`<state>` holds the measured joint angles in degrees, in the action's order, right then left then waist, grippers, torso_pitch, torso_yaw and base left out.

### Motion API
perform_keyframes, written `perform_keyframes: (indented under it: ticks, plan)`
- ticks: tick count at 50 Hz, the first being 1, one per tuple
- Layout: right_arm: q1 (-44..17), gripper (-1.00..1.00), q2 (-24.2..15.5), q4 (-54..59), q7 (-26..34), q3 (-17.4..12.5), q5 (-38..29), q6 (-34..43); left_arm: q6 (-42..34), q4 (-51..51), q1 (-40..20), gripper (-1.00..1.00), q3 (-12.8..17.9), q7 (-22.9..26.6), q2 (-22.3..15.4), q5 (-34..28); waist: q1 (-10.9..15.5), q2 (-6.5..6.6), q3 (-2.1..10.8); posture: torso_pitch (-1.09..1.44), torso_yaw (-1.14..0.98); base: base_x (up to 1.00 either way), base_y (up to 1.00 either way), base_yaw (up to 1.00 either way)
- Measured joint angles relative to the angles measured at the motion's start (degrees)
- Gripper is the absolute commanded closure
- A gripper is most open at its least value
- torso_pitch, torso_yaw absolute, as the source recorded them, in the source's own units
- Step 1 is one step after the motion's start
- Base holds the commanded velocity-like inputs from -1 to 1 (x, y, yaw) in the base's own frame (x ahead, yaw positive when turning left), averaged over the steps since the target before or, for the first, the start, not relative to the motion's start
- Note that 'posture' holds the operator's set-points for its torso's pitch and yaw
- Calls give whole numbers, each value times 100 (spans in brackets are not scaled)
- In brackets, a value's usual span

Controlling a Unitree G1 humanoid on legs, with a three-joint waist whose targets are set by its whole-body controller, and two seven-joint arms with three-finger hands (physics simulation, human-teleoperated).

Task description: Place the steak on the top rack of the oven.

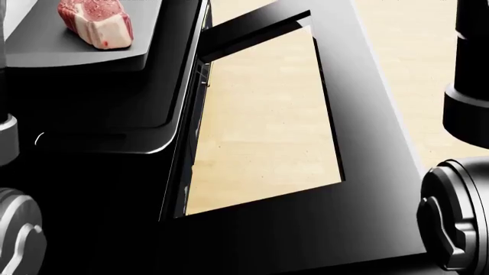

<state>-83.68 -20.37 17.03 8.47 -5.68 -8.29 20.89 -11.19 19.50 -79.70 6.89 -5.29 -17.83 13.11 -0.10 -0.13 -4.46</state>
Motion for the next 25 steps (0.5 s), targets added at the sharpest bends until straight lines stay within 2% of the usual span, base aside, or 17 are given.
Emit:
perform_keyframes:
  ticks: [25]
  plan:
    - [117,-100,-68,-244,-7,-37,12,138,-248,-373,102,-100,-13,-111,109,8,0,-11,-12,0,0,0,0,0]
